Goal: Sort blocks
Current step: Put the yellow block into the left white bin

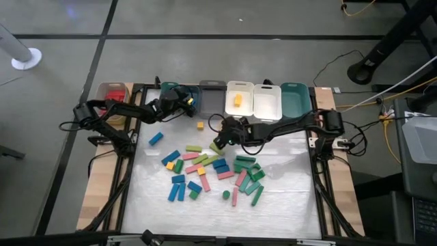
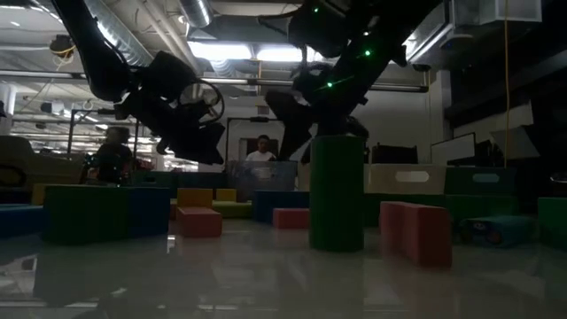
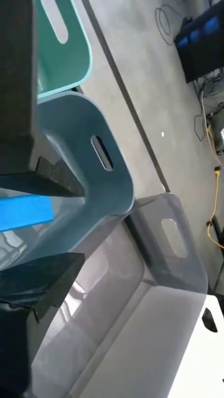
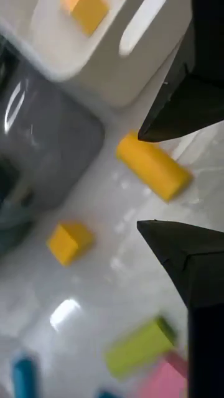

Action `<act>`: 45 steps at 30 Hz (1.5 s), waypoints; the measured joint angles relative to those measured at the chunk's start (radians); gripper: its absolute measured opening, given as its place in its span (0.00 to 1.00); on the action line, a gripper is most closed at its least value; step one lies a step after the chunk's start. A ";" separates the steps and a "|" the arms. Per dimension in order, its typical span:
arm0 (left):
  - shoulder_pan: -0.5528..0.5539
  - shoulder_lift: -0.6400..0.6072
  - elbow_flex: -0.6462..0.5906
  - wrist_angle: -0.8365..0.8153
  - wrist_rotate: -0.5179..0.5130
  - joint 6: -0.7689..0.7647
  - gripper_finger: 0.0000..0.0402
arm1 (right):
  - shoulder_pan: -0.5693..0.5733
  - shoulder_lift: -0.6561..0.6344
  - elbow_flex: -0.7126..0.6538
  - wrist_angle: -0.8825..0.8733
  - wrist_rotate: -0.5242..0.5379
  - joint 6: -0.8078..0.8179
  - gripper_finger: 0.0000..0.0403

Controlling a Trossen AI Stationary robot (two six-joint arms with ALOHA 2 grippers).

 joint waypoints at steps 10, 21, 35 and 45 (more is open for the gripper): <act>-0.003 0.000 -0.001 -0.001 0.002 0.000 0.36 | 0.000 0.099 0.000 0.037 0.024 0.195 0.54; -0.005 0.000 -0.001 -0.089 0.003 0.000 0.36 | -0.018 0.208 0.002 0.098 0.030 0.275 0.54; -0.095 -0.049 -0.002 -0.137 0.098 0.062 0.36 | -0.026 0.230 0.041 0.081 0.019 0.144 0.32; -0.165 -0.239 -0.002 -0.173 0.097 0.107 0.36 | -0.025 0.179 0.211 -0.104 -0.140 -0.059 0.32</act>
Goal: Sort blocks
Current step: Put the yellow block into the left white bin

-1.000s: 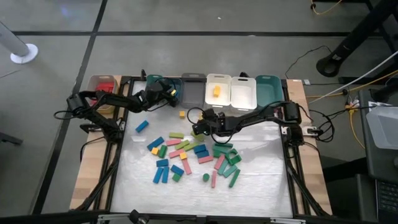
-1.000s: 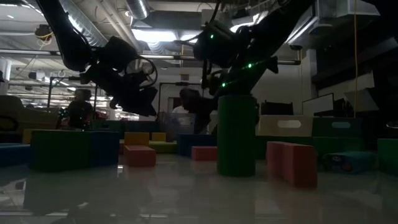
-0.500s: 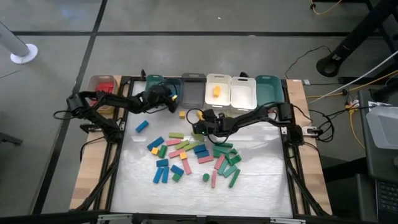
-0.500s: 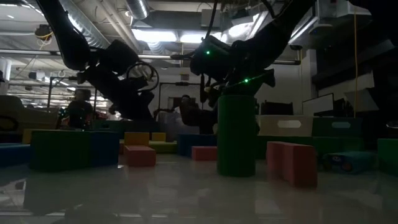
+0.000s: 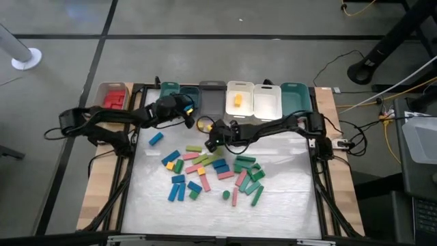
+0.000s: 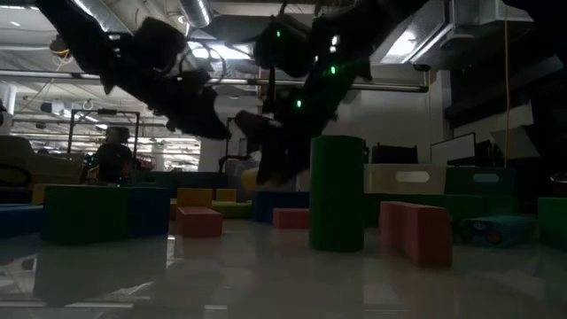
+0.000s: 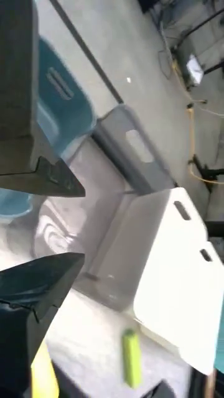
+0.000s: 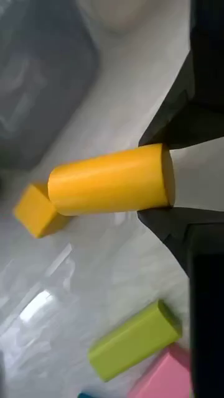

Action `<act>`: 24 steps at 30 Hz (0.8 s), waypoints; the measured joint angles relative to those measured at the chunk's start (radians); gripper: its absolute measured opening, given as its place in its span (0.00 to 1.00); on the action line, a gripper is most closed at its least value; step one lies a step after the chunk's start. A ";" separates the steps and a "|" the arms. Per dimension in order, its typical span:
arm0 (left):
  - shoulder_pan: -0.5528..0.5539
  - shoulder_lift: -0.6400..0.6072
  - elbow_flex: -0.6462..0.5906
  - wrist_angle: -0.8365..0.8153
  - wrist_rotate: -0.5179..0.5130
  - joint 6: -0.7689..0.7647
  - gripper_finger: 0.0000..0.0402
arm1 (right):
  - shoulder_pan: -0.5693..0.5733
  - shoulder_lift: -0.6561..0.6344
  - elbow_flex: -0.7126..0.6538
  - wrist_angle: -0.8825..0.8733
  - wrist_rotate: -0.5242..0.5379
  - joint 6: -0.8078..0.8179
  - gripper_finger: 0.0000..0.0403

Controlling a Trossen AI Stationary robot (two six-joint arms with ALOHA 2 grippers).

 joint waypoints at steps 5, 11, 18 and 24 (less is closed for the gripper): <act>-0.027 -0.115 0.000 -0.129 0.000 0.009 0.36 | -0.002 -0.034 0.111 -0.192 0.029 -0.136 0.32; -0.086 -0.220 0.000 -0.335 0.038 -0.036 0.36 | -0.015 -0.047 0.249 -0.526 0.185 -0.241 0.32; -0.195 -0.228 -0.019 -0.454 0.219 -0.113 0.36 | -0.078 -0.049 0.292 -0.823 0.254 -0.243 0.32; -0.286 -0.220 -0.043 -0.463 0.238 -0.109 0.36 | -0.162 -0.040 0.261 -0.847 0.235 -0.270 0.41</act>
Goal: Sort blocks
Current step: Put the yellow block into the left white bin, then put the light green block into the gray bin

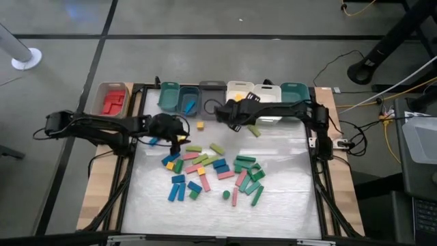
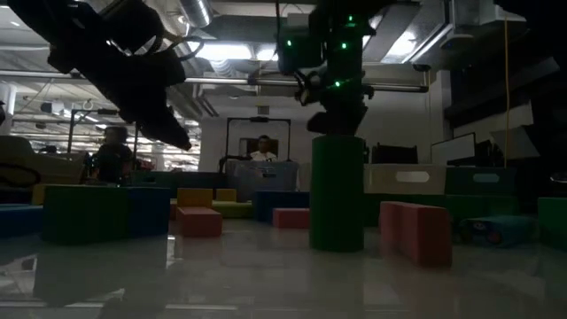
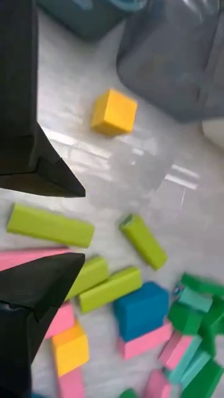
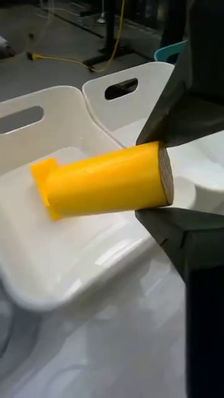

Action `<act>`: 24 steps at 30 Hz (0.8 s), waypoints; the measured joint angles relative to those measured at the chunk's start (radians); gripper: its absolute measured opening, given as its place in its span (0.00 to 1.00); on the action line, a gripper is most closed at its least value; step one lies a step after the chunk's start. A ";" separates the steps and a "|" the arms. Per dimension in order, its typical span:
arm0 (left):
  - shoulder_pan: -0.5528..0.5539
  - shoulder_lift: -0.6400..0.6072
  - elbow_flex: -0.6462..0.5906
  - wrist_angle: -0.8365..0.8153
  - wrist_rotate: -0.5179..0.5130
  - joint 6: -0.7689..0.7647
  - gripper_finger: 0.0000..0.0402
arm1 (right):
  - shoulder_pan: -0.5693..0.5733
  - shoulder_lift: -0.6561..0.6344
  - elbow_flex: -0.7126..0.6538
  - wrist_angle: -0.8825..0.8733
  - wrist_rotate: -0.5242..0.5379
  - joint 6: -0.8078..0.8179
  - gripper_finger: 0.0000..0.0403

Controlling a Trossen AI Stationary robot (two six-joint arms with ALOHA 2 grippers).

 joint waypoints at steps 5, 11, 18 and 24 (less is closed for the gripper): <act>-0.055 0.000 -0.001 -0.015 -0.001 0.054 0.36 | -0.047 -0.001 -0.009 0.019 -0.102 -0.023 0.47; -0.096 0.004 -0.001 -0.014 -0.002 0.107 0.36 | -0.071 -0.001 -0.009 0.021 -0.198 -0.025 0.49; -0.104 0.081 -0.001 -0.013 -0.003 0.107 0.36 | -0.062 -0.001 -0.009 0.022 -0.202 -0.078 0.49; -0.103 0.209 -0.001 0.018 -0.014 0.160 0.36 | -0.036 -0.001 -0.009 0.021 -0.188 -0.105 0.50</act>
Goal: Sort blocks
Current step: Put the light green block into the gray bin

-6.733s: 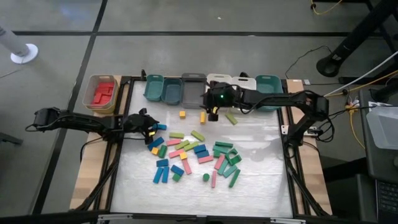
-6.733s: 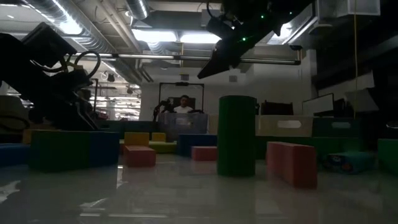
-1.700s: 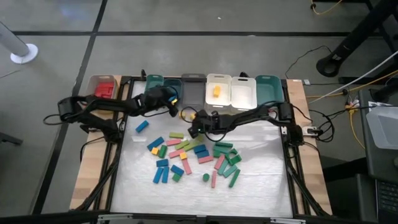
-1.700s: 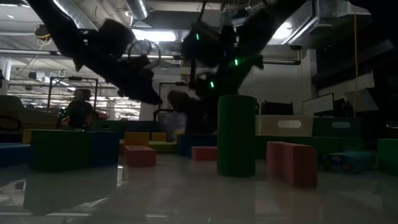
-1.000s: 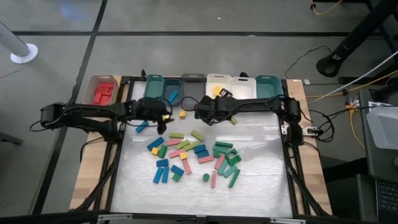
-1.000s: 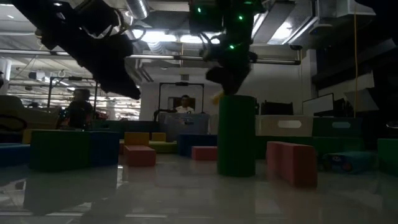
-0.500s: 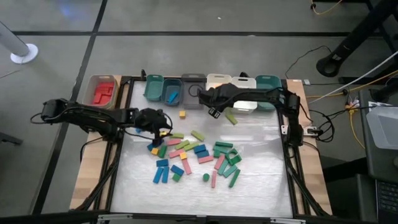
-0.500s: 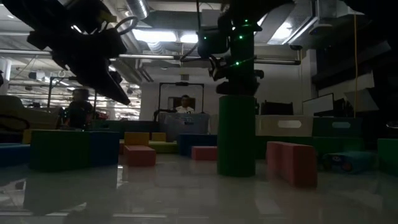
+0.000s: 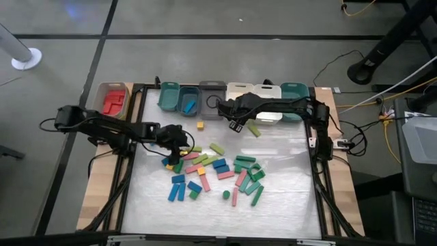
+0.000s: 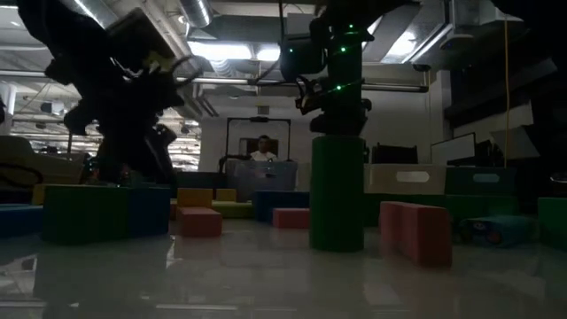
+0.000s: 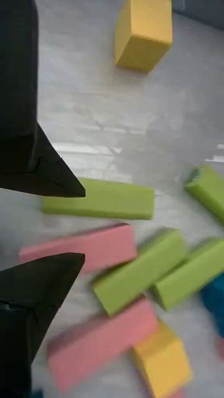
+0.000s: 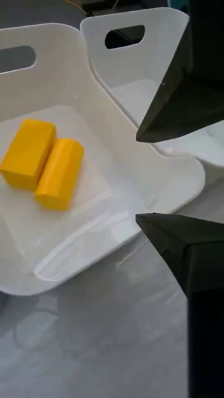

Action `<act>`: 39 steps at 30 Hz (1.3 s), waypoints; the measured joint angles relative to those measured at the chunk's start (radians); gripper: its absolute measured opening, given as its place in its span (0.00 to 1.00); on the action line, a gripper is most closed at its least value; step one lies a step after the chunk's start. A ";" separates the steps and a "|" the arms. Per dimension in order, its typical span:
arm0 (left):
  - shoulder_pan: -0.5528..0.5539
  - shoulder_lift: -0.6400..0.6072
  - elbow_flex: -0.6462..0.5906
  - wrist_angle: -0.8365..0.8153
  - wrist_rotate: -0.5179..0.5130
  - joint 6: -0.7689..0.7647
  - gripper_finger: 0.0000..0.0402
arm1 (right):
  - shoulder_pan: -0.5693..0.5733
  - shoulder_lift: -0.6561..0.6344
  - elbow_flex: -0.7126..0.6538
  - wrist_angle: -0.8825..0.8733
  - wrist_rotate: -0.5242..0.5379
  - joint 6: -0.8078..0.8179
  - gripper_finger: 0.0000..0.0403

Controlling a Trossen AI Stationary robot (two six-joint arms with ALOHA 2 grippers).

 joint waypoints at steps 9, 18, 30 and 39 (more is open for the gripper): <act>0.012 0.131 0.000 0.072 -0.055 0.021 0.36 | 0.075 0.000 0.000 0.005 0.023 -0.027 0.50; 0.034 0.175 0.003 0.088 -0.042 0.018 0.28 | 0.167 0.000 0.000 0.005 0.193 -0.077 0.50; 0.036 0.116 0.037 0.124 -0.061 0.016 0.22 | 0.247 -0.063 0.001 0.006 0.082 -0.042 0.50; 0.096 -0.030 0.061 0.122 -0.057 0.065 0.22 | 0.252 -0.063 -0.152 0.142 -0.027 0.005 0.50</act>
